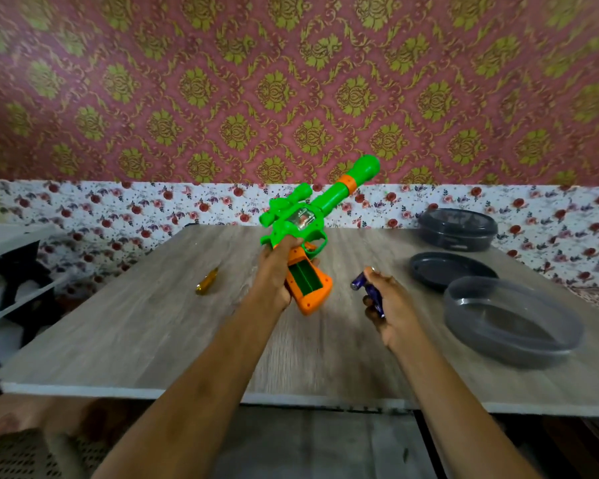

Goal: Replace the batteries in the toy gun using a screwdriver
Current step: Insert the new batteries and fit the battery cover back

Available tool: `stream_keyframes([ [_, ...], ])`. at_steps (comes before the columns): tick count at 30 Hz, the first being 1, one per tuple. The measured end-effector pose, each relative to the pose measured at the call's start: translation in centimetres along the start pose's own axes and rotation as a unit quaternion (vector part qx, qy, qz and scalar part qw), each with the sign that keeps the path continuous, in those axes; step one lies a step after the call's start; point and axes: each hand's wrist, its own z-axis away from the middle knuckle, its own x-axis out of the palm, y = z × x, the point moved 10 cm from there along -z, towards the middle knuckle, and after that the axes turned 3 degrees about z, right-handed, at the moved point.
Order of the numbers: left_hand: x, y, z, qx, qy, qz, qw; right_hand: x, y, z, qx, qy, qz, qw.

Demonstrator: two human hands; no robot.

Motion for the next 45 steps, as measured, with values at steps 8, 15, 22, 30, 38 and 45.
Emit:
stream_keyframes([
  [8, -3.2, -2.9, -5.5, 0.021, 0.022, 0.06, 0.998, 2.8, -1.6, -3.9, -0.171, -0.013, 0.016, 0.985],
  [15, -5.4, -2.8, -6.8, 0.041, 0.083, 0.077, 0.993, 3.2, -3.1, -3.4, -0.269, -0.033, 0.043, 0.961],
  [22, -4.5, -4.2, -6.3, 0.017, 0.055, 0.114, 0.992, 7.4, -4.4, 1.5, -0.469, -0.076, 0.252, 0.843],
  [30, -4.1, -4.9, -6.3, 0.039, 0.048, 0.073, 0.995, 8.7, -3.8, 1.6, -0.509, -0.056, 0.372, 0.774],
  [38, -4.7, -5.6, -7.0, 0.012, 0.051, 0.119, 0.991, 8.8, -2.9, 0.3, -0.427, -0.134, 0.337, 0.828],
  [45, -3.8, -5.5, -6.4, 0.002, 0.045, 0.131, 0.99, 9.2, -2.7, -0.3, -0.358, -0.1, 0.373, 0.85],
])
